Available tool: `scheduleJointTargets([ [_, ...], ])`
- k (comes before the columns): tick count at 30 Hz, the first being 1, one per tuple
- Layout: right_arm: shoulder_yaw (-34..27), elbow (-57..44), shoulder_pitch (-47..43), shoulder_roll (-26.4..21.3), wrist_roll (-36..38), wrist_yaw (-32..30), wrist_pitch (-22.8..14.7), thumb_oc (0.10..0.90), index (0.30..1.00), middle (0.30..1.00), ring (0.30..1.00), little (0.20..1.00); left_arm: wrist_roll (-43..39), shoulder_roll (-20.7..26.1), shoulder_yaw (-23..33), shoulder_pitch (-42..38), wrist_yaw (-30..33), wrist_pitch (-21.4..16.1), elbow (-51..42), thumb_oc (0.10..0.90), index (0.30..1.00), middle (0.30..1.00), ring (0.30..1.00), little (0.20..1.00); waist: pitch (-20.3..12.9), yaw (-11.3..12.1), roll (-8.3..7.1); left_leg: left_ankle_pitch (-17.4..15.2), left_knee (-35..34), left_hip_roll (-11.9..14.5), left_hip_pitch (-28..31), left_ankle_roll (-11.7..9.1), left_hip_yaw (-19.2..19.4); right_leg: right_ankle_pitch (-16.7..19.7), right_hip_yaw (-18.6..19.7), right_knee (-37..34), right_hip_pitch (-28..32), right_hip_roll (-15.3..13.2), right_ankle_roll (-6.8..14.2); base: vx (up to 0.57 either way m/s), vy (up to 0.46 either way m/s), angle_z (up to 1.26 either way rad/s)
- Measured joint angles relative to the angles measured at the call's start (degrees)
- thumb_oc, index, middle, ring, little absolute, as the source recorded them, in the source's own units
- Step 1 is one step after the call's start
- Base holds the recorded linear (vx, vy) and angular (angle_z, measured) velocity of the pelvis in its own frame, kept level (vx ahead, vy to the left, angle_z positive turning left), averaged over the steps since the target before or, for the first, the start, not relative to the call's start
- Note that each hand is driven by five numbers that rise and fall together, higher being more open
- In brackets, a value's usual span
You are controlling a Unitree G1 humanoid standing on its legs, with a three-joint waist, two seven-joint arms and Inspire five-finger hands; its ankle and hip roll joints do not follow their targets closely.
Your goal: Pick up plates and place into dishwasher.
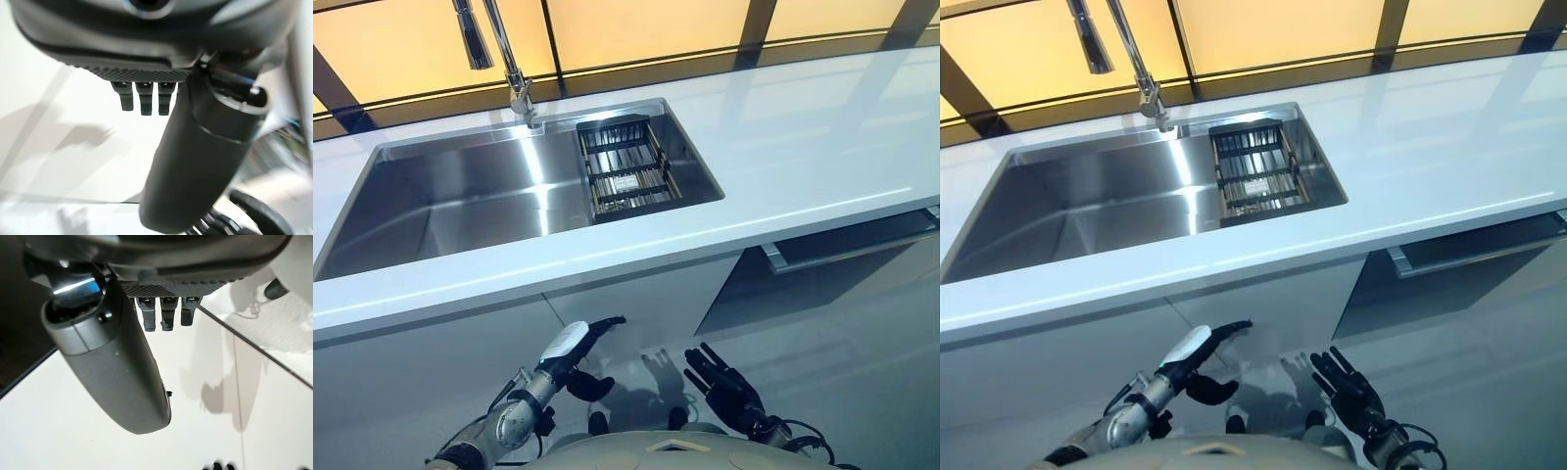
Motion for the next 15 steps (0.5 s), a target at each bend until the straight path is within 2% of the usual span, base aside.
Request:
scheduleJointTargets([
  [3,0.01,1.91,-0.30,0.04,-3.78,-0.76,-0.10,0.800,0.900,0.900,0.900,0.900,-3.73,-0.58,1.42,1.16,-4.77,6.62,4.94,0.800,0.900,0.900,0.900,0.900,0.00,0.47,-0.17,-0.01,0.01,-0.08,0.00,0.02,-0.05,0.00,-0.07,-0.01,0.07,-0.04,0.00,0.00,0.000,0.01],
  [4,0.00,3.26,-0.70,0.02,-6.44,-1.71,-0.17,0.800,0.900,0.900,0.900,0.900,-5.86,-1.33,2.57,1.75,-6.89,10.23,7.36,0.800,0.900,0.900,0.900,0.900,-0.15,0.83,-0.29,-0.03,0.00,-0.15,-0.06,0.05,-0.17,0.00,-0.28,0.00,0.13,-0.10,0.00,0.01,-0.003,0.07],
  [5,0.01,3.80,-1.00,-0.01,-7.62,-2.27,-0.09,0.800,0.900,0.900,0.900,0.900,-7.37,-1.87,3.85,1.50,-7.53,11.85,8.04,0.800,0.900,0.900,0.900,0.900,-0.23,0.85,-0.43,-0.02,0.01,-0.19,-0.08,0.08,-0.36,0.00,-0.48,0.00,0.15,-0.11,0.00,0.02,-0.008,0.15],
  [7,0.19,5.66,-1.69,0.11,-15.04,-5.46,0.45,0.800,0.900,0.900,0.900,0.900,-15.34,-3.52,10.31,1.52,-10.43,19.28,10.96,0.800,0.900,0.900,0.900,0.900,-0.92,1.68,-1.17,-0.09,0.00,-0.19,-0.03,0.09,-0.74,-0.39,-1.11,0.00,0.73,-0.16,-0.07,0.02,-0.013,0.14],
  [11,-0.18,6.78,-1.37,0.25,-17.63,-10.29,3.13,0.800,0.900,0.900,0.900,0.900,-24.49,-4.47,17.49,2.29,-13.27,26.20,12.51,0.800,0.900,0.900,0.900,0.900,-2.07,3.04,-1.56,-0.35,0.00,-0.08,-0.11,-0.30,-1.43,-0.49,-1.47,0.01,0.86,-0.22,-0.18,0.01,-0.012,0.06],
  [15,-1.12,7.41,0.20,0.27,-17.64,-13.30,4.14,0.800,0.900,0.900,0.900,0.900,-29.32,-5.14,19.17,2.64,-13.36,28.89,13.12,0.800,0.900,0.900,0.900,0.900,-2.43,3.31,-1.37,-0.05,0.01,-0.24,-0.03,0.09,-2.15,-0.81,-2.54,0.01,1.40,-0.29,-0.17,0.00,0.009,0.14],
])
